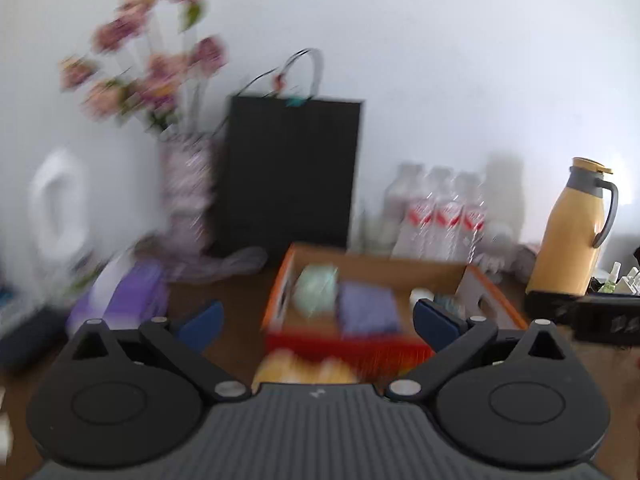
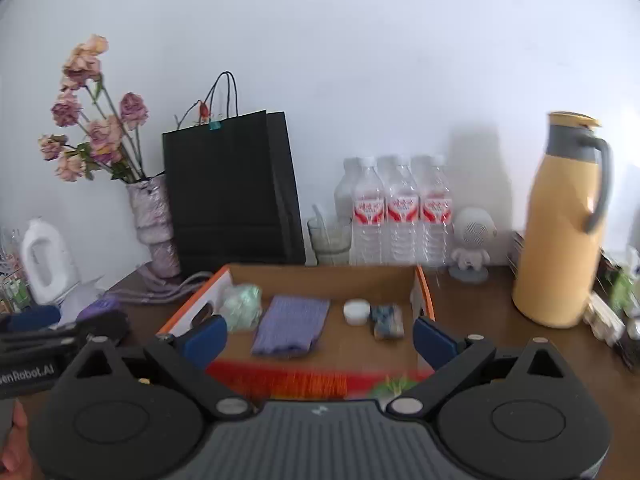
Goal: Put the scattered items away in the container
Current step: 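Withdraw both tools from the box toward the remaining items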
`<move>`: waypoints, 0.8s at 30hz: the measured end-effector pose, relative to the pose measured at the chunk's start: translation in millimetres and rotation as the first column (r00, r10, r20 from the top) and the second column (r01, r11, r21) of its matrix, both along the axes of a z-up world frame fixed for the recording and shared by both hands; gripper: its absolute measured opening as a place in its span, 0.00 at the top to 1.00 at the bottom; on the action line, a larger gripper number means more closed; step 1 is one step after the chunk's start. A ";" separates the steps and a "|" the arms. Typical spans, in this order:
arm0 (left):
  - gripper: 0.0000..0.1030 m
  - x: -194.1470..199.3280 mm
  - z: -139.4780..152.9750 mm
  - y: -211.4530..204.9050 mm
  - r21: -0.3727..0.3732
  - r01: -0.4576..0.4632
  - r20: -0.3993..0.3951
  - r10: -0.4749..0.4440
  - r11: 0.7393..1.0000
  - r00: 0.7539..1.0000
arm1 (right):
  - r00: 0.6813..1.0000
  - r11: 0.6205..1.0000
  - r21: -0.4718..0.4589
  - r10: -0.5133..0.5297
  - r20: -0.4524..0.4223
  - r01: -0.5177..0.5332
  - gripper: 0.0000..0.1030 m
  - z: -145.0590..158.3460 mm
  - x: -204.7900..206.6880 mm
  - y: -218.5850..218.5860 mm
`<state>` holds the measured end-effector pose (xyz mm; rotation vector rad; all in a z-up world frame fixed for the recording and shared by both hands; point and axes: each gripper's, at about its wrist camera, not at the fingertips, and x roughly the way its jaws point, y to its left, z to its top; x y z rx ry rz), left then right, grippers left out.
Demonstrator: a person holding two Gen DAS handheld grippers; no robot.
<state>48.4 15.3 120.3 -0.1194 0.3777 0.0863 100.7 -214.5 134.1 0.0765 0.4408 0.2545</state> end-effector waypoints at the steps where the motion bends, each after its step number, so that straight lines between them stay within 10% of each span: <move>1: 0.00 -21.4 -8.6 1.3 -0.027 -0.004 -0.006 0.004 1.000 1.000 | 1.000 1.000 0.014 -0.003 -0.007 0.003 0.03 -4.0 -18.4 -3.5; 12: 0.00 -160.3 -43.0 8.7 -0.062 0.057 0.024 -0.055 0.996 0.998 | 0.997 0.986 0.150 0.061 0.046 -0.068 0.00 -54.5 -191.9 -28.7; 24: 0.00 -108.1 -85.5 -15.9 0.046 0.122 -0.154 -0.114 0.991 0.981 | 0.994 1.000 -0.017 -0.018 -0.105 0.017 0.03 -94.5 -151.4 -21.9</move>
